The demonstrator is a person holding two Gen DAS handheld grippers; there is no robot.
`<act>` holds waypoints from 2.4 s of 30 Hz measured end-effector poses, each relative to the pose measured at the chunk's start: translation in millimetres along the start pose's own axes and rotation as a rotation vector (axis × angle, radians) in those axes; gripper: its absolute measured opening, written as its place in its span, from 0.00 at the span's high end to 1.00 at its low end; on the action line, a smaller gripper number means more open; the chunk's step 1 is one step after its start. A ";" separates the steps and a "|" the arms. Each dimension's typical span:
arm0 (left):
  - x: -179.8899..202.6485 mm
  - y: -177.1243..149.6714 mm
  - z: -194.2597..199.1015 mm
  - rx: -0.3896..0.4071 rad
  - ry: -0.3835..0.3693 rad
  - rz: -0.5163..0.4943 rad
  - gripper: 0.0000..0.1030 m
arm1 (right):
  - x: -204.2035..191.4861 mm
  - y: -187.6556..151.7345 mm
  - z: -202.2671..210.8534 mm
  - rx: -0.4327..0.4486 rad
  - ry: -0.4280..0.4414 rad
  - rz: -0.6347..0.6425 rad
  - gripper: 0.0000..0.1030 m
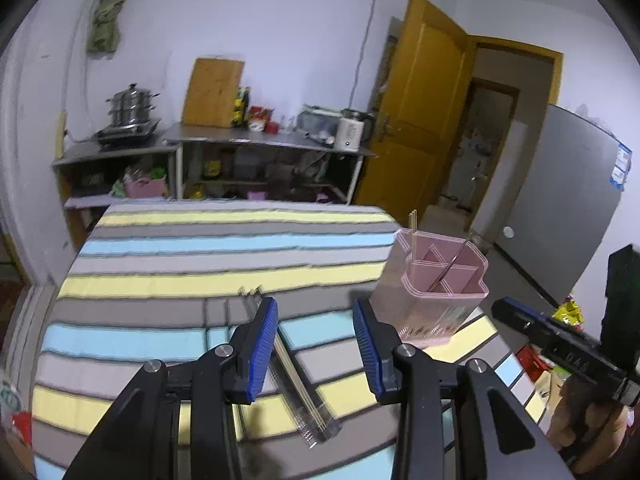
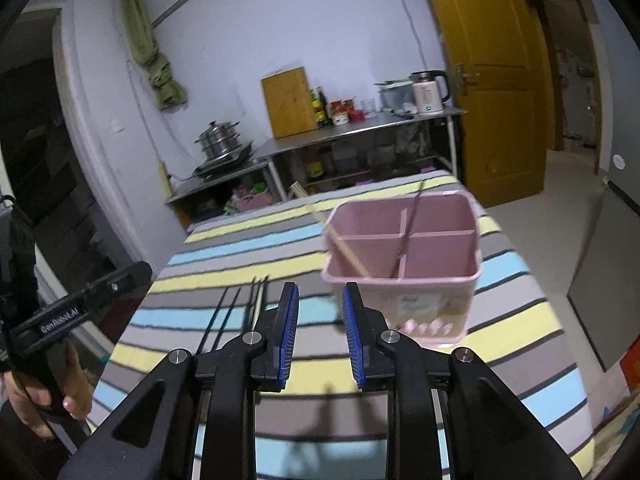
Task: Organize utensils
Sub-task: 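Return the right tool to the chopsticks and close on another chopstick, then lift the chopstick with the right tool and release it into the pink holder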
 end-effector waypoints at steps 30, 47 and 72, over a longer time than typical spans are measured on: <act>-115.8 -87.4 -101.5 -0.235 0.162 0.086 0.65 | -74.6 -91.1 -116.3 -0.276 0.089 0.175 0.80; -124.3 -93.1 -137.9 -0.264 0.194 0.033 0.71 | -77.4 -109.8 -200.0 -0.379 0.070 0.191 0.88; -125.2 -84.5 -159.4 -0.295 0.262 -0.047 0.93 | -75.6 -100.2 -226.7 -0.399 0.010 0.226 0.93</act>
Point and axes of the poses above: each gripper's, at about its wrist camera, not at the fingertips, and z roughly against the way its jaws point, x to its right, y to its top, the point moved 10 cm from there along -z, roughly the way its jaws point, and after that the axes turned 3 degrees about x, right-handed, at the moved point
